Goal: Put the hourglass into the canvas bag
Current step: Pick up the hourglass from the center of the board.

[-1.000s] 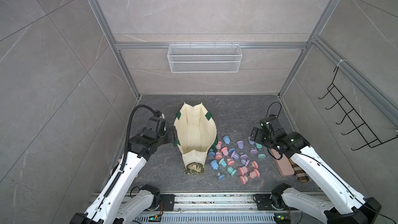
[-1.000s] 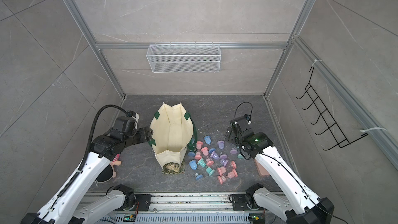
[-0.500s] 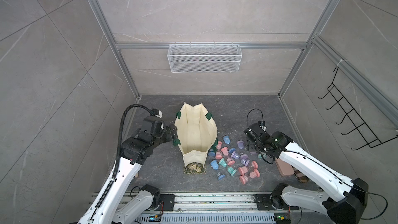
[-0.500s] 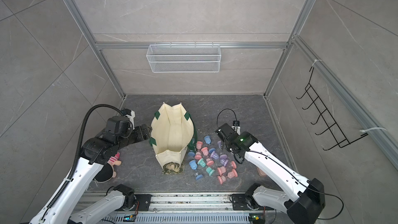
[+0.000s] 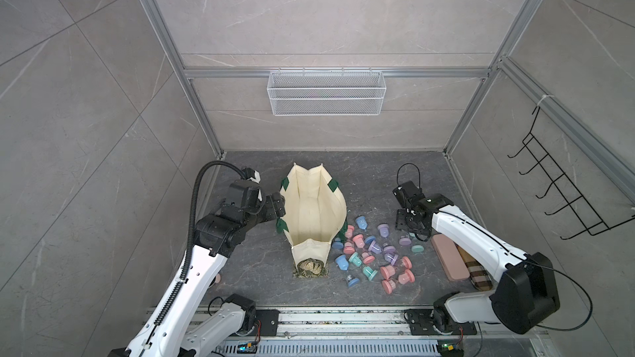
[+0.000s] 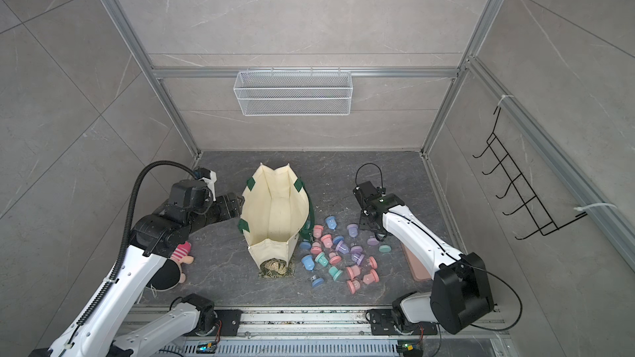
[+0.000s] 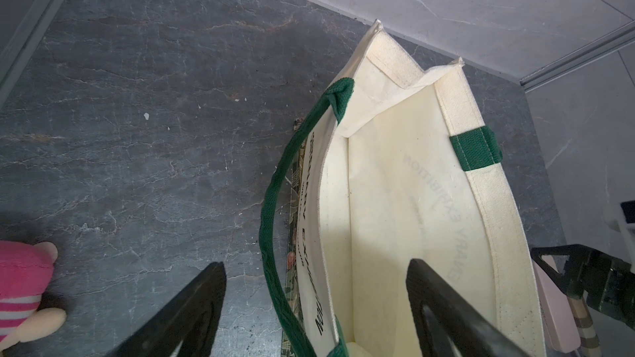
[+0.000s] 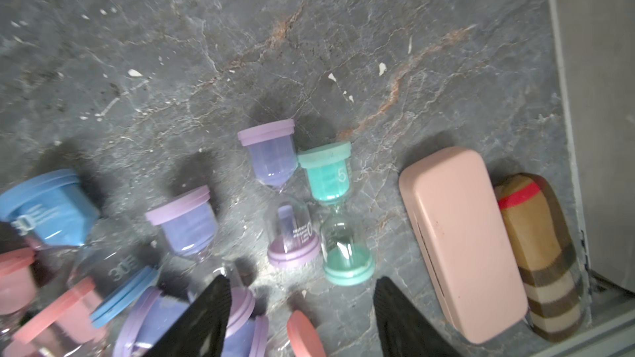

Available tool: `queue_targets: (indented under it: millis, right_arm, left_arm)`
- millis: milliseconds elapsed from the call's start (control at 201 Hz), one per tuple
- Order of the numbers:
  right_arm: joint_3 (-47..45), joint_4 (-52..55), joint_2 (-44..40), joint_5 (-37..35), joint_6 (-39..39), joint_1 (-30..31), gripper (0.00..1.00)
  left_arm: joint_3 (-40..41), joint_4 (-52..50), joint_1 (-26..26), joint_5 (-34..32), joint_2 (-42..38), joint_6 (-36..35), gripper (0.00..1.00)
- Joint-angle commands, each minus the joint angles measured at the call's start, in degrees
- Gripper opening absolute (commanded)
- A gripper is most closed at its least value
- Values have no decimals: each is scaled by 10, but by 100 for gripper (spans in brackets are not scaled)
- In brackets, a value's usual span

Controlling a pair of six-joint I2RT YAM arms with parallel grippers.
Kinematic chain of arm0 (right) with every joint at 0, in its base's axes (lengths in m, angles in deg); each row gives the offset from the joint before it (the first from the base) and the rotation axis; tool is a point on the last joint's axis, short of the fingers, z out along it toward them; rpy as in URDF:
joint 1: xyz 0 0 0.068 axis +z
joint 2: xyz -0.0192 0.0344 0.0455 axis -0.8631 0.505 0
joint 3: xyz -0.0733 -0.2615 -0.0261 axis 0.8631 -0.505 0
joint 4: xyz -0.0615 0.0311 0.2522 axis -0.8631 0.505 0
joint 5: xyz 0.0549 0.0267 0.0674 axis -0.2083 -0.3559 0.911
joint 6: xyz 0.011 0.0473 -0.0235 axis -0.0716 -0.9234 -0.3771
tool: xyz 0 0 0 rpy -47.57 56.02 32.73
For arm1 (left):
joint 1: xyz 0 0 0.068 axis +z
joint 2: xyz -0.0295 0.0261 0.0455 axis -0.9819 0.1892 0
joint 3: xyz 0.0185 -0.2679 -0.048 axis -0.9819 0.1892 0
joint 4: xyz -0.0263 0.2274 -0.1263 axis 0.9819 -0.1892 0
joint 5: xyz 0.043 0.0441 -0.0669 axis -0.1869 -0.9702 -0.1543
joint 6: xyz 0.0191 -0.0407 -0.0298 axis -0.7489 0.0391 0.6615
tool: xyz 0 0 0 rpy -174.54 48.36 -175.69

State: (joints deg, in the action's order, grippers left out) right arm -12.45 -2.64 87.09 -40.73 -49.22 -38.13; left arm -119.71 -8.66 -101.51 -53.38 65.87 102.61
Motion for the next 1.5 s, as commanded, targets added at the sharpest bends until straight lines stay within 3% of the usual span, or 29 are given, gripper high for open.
queue_targets:
  millis: [0,124,443,886,1095,1219,1259,1334,1453,1498]
  right_arm:
    - [-22,-51,32,49,28,-6,59]
    - [-40,-76,60,60,21,-7,54]
    - [-46,-94,88,35,38,-9,55]
    - [-9,-109,174,60,59,-21,54]
    - [7,-109,209,70,58,-22,35]
    - [1,-108,193,67,59,-22,7]
    - [-2,-105,185,65,58,-21,0]
    - [-5,-96,164,58,58,-21,0]
    - [-4,-75,118,45,57,-11,0]
    - [1,-61,102,35,55,-5,0]
  left_arm:
    - [12,20,-1,18,6,-14,86]
    - [25,26,-1,31,15,-18,86]
    - [53,49,-1,52,35,-26,88]
    - [84,81,0,60,38,-36,87]
    - [99,97,1,55,40,-39,81]
    - [107,106,1,59,34,-36,78]
    - [108,108,1,59,32,-34,76]
    - [108,111,1,61,28,-32,70]
    - [104,108,1,65,27,-30,51]
    - [104,110,1,65,27,-29,39]
